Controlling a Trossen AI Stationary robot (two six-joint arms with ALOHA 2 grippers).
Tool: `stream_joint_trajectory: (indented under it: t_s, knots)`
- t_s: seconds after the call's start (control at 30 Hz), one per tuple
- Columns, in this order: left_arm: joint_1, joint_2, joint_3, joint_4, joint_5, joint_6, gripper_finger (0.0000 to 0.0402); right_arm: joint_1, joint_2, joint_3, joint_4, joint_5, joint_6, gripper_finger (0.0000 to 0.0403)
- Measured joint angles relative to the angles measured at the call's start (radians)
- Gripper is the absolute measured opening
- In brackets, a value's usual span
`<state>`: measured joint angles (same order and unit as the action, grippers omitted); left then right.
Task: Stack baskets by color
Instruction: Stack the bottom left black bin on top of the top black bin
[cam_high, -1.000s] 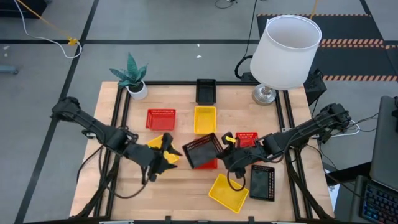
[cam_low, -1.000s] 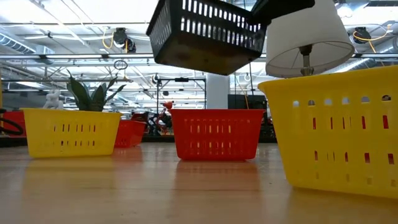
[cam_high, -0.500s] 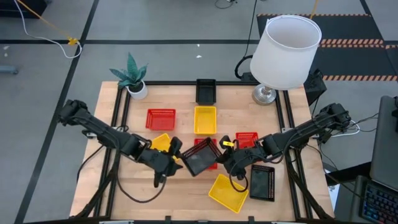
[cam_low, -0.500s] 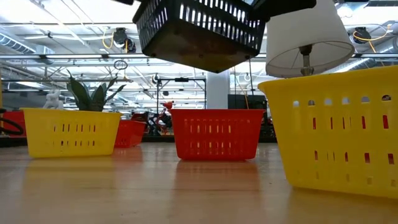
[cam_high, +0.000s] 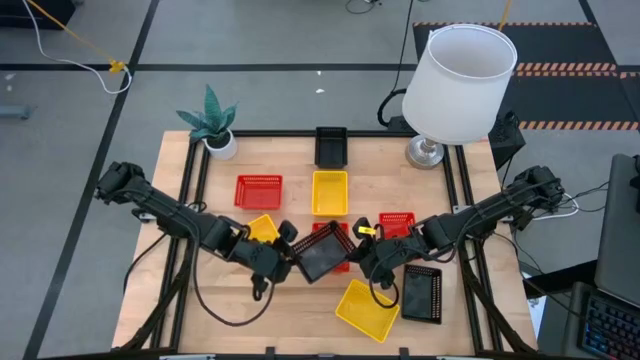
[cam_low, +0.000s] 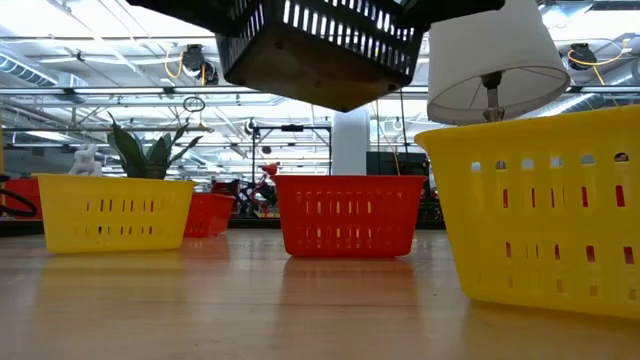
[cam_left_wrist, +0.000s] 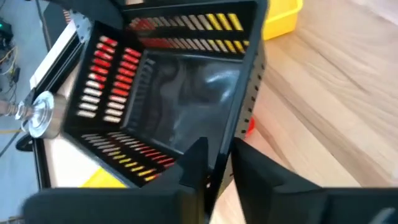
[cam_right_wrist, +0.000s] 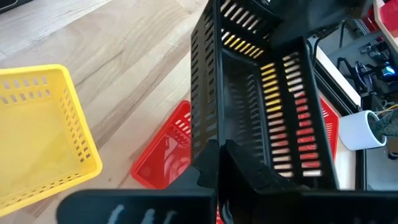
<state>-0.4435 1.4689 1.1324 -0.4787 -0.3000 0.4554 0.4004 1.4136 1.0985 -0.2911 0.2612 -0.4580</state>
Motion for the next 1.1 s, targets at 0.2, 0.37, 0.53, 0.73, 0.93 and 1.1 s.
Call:
stream_joint_trajectory:
  t_s: [0.2,0.37,0.53,0.73,0.93,1.1]
  knots:
    - [0.005,0.000,-0.001,-0.006,0.011,0.038,0.0012,-0.001,0.000,0.000,0.018,0.037,0.014,0.0024]
    - [0.029,-0.009,-0.001,0.013,-0.015,0.064,0.0011,0.021,0.000,0.000,0.066,0.139,0.101,0.0092]
    - [0.071,-0.011,0.000,0.017,-0.018,0.036,0.0012,0.058,0.000,0.001,0.115,0.263,0.144,0.0177]
    - [0.122,-0.011,0.001,0.015,-0.031,-0.001,0.0007,0.130,-0.021,0.000,0.162,0.619,0.109,0.0239]
    - [0.179,-0.011,0.012,0.018,-0.094,-0.001,0.0013,0.196,-0.099,0.001,0.142,0.730,0.186,0.0250]
    - [0.253,-0.011,0.087,0.013,-0.096,-0.025,0.0009,0.260,-0.155,0.001,0.065,0.730,0.372,0.0242]
